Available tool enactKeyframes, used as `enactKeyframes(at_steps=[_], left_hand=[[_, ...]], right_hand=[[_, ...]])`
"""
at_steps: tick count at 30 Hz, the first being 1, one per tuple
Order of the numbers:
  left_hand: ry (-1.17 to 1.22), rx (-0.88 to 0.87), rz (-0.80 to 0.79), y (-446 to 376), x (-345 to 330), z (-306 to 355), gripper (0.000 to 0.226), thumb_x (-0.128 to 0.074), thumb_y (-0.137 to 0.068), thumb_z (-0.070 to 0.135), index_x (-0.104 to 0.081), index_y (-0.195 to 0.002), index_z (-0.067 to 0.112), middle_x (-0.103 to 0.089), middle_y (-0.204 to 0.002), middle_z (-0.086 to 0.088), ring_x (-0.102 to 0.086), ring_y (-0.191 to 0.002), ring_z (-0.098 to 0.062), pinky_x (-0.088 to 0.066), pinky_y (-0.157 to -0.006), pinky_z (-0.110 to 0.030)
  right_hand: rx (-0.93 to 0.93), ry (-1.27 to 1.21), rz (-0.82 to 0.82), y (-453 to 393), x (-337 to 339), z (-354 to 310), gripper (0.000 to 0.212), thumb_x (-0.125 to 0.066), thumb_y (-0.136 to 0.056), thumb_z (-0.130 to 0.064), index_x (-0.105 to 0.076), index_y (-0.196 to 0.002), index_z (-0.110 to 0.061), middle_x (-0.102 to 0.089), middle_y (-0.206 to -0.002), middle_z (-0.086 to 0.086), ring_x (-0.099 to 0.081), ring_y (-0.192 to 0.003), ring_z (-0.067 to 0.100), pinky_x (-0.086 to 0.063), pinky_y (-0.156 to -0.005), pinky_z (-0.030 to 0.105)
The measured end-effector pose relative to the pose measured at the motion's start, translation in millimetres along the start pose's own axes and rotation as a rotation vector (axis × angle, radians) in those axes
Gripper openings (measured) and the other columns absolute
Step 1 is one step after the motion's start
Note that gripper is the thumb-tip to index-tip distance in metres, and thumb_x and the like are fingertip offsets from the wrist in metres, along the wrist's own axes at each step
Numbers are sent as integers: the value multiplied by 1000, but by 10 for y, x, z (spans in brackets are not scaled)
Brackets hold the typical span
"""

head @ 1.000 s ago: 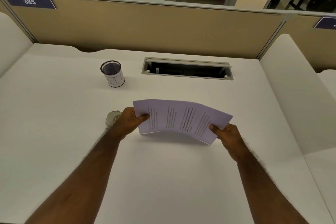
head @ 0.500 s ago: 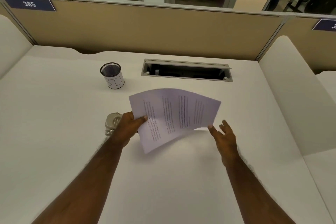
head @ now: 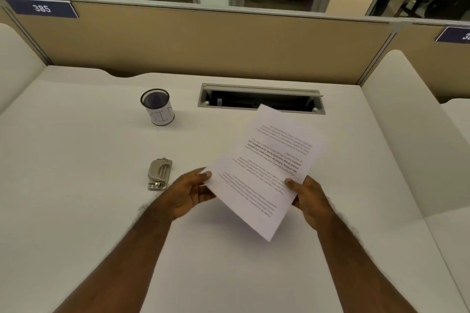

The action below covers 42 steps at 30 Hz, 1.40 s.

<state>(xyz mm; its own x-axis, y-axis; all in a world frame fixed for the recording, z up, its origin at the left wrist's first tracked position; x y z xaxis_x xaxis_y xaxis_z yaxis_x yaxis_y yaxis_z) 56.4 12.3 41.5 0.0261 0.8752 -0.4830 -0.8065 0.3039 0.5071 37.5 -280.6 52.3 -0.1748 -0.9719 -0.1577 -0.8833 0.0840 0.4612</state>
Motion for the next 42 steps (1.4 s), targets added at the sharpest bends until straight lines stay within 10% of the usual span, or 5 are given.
enactKeyframes(at_steps=[12,25,33,37,42], left_hand=[[-512,-429,-87,-34,-434,740,38,-77,-79,30,-71,-114,20,-73,-115,-4,-71,-101,-27,-60,-80,-37],[-653,-418,61,-73,-329,407,21,-70,-87,22,-72,-96,41,-75,-102,11,-71,-94,-15,-60,-78,-29],[-122,-335,245,-137,-181,185,27,-66,-88,9,-68,-113,18,-75,-108,-4,-73,-95,-20,-59,-70,-33],[144,-158,232,-142,-208,-190,29,-63,-88,1,-67,-112,17,-76,-107,-3,-73,-95,-20,-61,-68,-33],[202,-56,185,-122,-89,-274,26,-55,-92,2,-62,-116,8,-76,-104,-8,-74,-90,-21,-62,-69,-34]], right_hand=[[326,256,-132,173,-218,-491,22,-64,-90,-13,-74,-97,-30,-76,-101,-7,-70,-97,13,-56,-79,21],[291,353,-78,79,-199,-211,29,-61,-92,-14,-72,-91,-40,-75,-90,-19,-70,-92,11,-58,-76,22],[-17,182,230,58,-19,75,83,-70,-83,-42,-24,-150,-22,-46,-147,5,-52,-125,23,-45,-103,46],[-266,-78,-71,120,-166,372,55,-68,-85,-30,-52,-134,-11,-69,-120,11,-67,-104,29,-58,-83,44],[-168,-45,-7,76,-38,371,33,-60,-91,-5,-58,-123,-11,-66,-122,15,-64,-106,31,-57,-79,42]])
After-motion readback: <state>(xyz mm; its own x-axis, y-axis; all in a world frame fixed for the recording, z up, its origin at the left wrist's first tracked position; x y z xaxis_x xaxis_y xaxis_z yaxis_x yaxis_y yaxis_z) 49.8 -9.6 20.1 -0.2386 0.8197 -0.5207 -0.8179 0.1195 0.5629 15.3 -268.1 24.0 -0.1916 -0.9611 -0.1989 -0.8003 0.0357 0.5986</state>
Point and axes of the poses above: each hand's wrist, its own y-axis away from the middle knuckle, its own x-axis out of the back of the hand, z = x × y, the point moved 3 cm from there along -y, towards the middle knuckle
